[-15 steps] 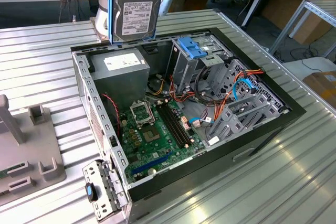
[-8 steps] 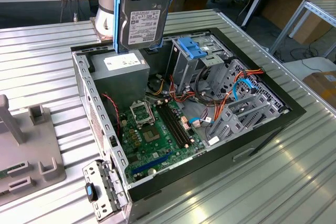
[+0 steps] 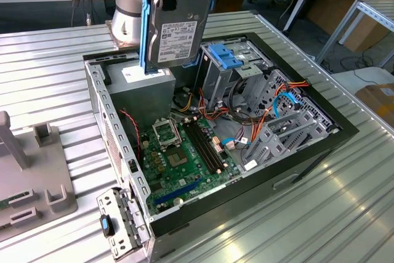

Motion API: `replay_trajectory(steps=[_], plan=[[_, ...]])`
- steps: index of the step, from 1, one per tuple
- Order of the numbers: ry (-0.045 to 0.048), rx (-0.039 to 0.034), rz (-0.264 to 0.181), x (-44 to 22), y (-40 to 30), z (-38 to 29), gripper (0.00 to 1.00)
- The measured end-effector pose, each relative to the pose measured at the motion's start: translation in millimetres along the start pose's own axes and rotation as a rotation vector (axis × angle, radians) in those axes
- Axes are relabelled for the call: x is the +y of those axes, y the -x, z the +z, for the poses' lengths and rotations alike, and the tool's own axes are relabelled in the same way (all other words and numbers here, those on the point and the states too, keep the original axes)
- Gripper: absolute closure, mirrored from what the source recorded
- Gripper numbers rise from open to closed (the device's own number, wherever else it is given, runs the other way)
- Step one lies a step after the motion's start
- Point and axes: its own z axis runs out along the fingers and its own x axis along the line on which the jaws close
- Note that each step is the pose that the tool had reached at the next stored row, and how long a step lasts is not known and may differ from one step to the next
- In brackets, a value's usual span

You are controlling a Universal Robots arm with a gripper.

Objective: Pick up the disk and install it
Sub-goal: 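Pick up the disk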

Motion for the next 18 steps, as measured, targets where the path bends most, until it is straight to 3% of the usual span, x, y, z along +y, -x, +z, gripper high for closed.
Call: replay_trajectory(steps=[6, 13, 18], plan=[[0.0000, 0.0002, 0.000, 0.0, -0.6, -0.1, 0.63], [0.0000, 0.0001, 0.000, -1.1, -12.3, -0.2, 0.63], [0.0000, 0.0002, 0.000, -4.4, -12.4, -0.2, 0.63]])
